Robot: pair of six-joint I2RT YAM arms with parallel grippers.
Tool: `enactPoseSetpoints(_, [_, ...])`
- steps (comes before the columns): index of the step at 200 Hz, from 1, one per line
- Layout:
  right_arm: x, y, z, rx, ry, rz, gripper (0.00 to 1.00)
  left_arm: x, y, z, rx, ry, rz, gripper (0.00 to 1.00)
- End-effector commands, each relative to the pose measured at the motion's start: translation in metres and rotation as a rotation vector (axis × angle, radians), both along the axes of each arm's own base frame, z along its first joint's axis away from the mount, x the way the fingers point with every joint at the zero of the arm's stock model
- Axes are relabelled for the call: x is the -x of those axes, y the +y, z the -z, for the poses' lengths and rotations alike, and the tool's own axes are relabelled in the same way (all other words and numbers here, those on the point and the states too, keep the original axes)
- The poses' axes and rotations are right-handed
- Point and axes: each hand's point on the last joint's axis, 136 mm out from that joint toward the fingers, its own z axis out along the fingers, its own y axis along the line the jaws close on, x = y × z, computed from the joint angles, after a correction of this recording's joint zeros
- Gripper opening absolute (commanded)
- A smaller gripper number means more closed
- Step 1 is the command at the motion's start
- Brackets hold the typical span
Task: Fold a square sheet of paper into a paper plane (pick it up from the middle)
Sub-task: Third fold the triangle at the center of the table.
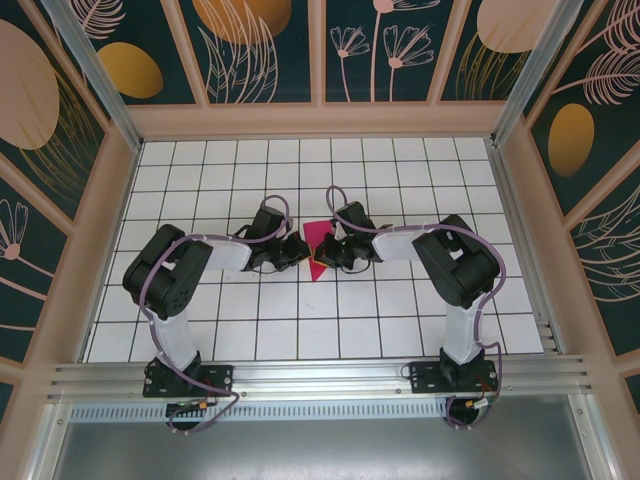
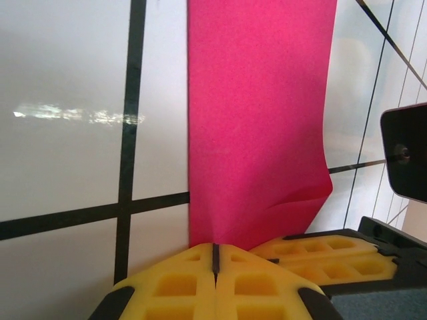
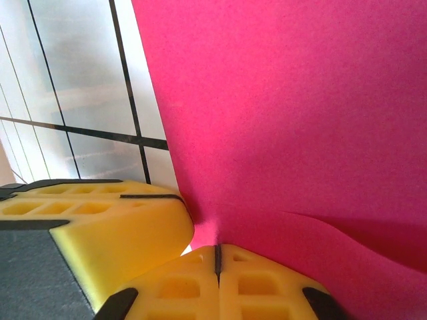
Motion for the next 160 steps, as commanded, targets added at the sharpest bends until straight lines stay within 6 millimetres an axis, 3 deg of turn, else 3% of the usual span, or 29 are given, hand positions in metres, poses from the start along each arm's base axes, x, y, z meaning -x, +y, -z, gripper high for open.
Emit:
enactPoseSetpoints(1, [0.008, -0.018, 0.023, 0.077, 0.047, 0.018, 0.0, -0.002, 0.0, 0.007, -0.036, 0.003, 0.009, 0.0])
enactPoseSetpoints(49, [0.002, -0.012, 0.004, 0.023, -0.005, 0.006, 0.01, -0.003, 0.007, 0.017, -0.094, 0.013, 0.0, 0.0])
enactPoseSetpoints(88, [0.001, -0.005, -0.023, -0.062, -0.075, -0.024, 0.02, 0.003, 0.016, 0.03, -0.153, 0.033, 0.005, 0.0])
enactPoseSetpoints(127, [0.026, 0.0, -0.042, -0.128, -0.097, -0.089, 0.03, 0.008, 0.018, 0.038, -0.163, 0.051, 0.005, 0.0])
enactPoseSetpoints(160, [0.045, 0.001, -0.038, -0.129, -0.079, -0.114, 0.04, 0.009, 0.02, 0.039, -0.169, 0.052, 0.0, 0.0])
